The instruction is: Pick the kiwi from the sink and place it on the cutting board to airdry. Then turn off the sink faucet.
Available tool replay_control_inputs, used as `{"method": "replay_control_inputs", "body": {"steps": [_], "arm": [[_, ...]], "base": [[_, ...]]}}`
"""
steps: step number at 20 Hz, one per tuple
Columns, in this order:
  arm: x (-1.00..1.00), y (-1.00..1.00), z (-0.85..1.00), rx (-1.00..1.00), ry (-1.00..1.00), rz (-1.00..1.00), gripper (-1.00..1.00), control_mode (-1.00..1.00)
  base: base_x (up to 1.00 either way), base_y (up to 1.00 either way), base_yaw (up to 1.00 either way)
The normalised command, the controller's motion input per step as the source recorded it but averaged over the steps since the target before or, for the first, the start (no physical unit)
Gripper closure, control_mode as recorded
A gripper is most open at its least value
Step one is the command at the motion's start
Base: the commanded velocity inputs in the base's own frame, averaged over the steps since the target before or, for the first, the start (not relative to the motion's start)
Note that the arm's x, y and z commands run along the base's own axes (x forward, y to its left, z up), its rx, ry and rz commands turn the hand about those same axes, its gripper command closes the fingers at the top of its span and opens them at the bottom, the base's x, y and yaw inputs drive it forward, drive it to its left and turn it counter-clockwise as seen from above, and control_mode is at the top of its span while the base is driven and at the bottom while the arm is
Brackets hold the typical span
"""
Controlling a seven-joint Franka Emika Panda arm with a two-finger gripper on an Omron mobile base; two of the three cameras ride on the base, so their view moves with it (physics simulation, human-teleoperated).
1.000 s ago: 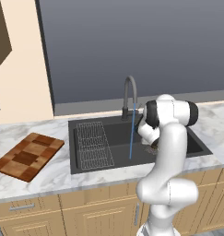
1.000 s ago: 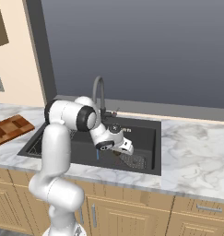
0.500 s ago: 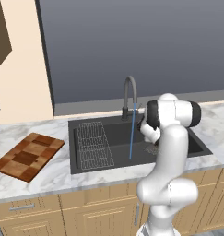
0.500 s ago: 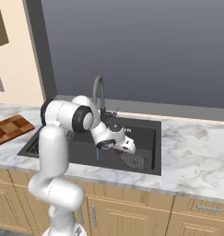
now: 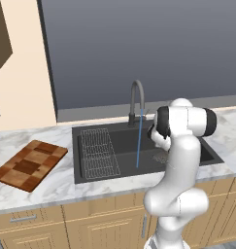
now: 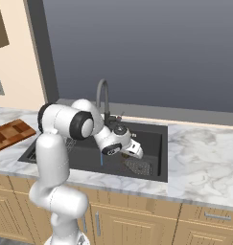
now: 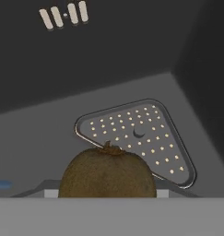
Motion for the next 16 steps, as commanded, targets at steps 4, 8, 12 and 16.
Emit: {"method": "replay_control_inputs", "body": {"steps": [4, 8, 12, 16], "arm": [[0.00, -0.10, 0.42, 0.00, 0.05, -0.05, 1.00, -1.00], [0.00, -0.09, 0.41, 0.00, 0.04, -0.05, 1.00, -1.00], [0.00, -0.04, 0.49, 0.00, 0.06, -0.05, 1.00, -1.00], [0.01, -0.02, 0.52, 0.00, 0.08, -0.04, 1.00, -1.00]], "base": [[0.00, 0.00, 0.00], [0.00, 0.00, 0.00], [0.00, 0.00, 0.00], [0.00, 0.00, 0.00]]}}
